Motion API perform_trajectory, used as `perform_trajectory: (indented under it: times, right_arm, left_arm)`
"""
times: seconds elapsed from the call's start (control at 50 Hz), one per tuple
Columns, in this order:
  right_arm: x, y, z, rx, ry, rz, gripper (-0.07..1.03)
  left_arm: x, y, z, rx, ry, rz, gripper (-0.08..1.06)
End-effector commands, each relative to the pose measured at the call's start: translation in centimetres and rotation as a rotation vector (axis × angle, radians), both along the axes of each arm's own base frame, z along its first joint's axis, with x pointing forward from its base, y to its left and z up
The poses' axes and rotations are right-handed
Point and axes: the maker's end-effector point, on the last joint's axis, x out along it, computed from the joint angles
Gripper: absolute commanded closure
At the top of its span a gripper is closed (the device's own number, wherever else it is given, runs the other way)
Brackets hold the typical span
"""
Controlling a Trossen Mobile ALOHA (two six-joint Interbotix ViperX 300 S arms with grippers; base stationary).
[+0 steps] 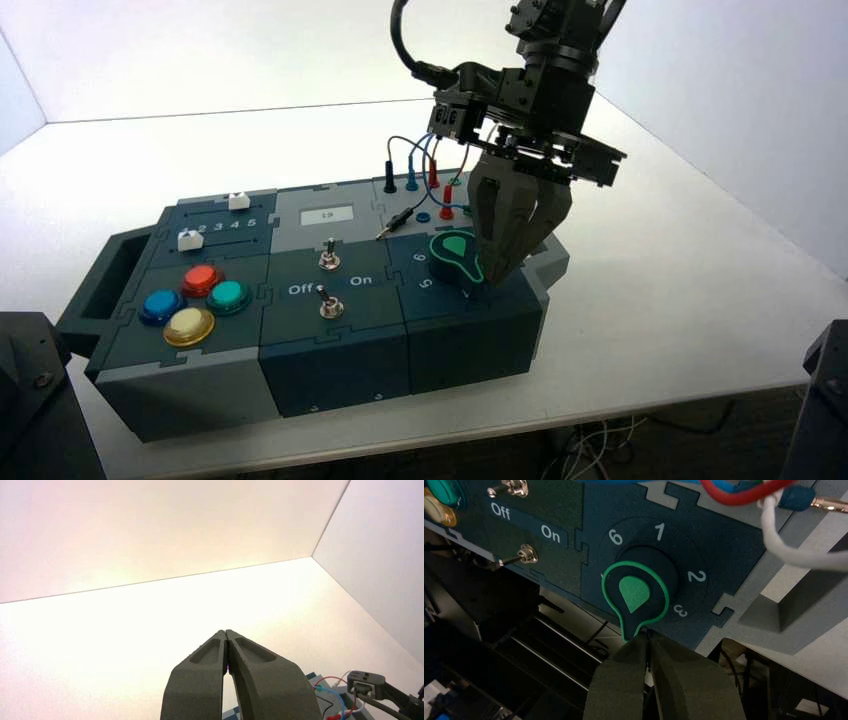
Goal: Turn the knob to position 4.
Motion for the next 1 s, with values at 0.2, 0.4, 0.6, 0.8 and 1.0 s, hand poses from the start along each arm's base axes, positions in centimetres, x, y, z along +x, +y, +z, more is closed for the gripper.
perform_trajectory:
  times: [0.2,0.4,0.6,0.8,1.0]
  right_arm:
    - [0.4,0.7,0.6,0.019,-0.009,0.008,0.98]
    - [0.2,0.4,0.1,0.005,-0.001,0.012,0.98]
    - [0.4,0.3,0.0,0.002,-0.014,0.012,0.98]
    - [0.9,-0.1,-0.2,-0.010,-0.029,0.013,0.98]
    - [2.2,-1.1,-0.5,-0.024,-0.061,-0.022,0.98]
  left_arm:
    - [0.3,0.0,1.4,0.002,-0.034,0.001,1.01]
    - [0.3,0.0,1.4,0.005,-0.034,-0.001,1.01]
    - [0.3,0.0,1.6,0.005,-0.038,-0.001,1.01]
    - [0.3,0.0,1.6,0.007,-0.036,-0.002,1.01]
    - [0.2,0.0,1.7,0.013,-0.035,-0.004,1.01]
